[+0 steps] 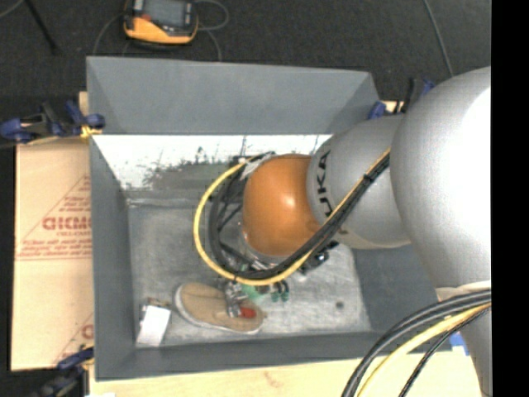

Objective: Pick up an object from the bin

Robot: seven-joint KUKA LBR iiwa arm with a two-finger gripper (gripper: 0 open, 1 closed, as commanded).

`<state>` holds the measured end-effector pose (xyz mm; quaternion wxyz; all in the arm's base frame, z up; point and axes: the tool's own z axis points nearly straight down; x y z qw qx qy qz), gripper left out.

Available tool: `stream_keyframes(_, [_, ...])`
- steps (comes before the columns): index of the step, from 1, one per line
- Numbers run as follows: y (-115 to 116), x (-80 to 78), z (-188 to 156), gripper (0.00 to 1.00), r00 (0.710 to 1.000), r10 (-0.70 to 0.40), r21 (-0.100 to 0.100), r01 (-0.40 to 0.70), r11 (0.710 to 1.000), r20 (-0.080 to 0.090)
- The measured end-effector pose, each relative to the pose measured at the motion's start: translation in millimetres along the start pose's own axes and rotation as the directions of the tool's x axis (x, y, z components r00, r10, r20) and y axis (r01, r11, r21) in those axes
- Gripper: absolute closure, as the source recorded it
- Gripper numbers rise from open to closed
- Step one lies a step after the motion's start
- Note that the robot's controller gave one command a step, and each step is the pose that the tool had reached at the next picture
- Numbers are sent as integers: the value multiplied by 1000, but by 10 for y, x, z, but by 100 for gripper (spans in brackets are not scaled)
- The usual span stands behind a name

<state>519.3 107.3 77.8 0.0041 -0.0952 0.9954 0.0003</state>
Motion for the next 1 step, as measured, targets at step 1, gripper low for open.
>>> stream_keyframes(1, [76,176,-1406,100,989,-150,-1,150,989,-4])
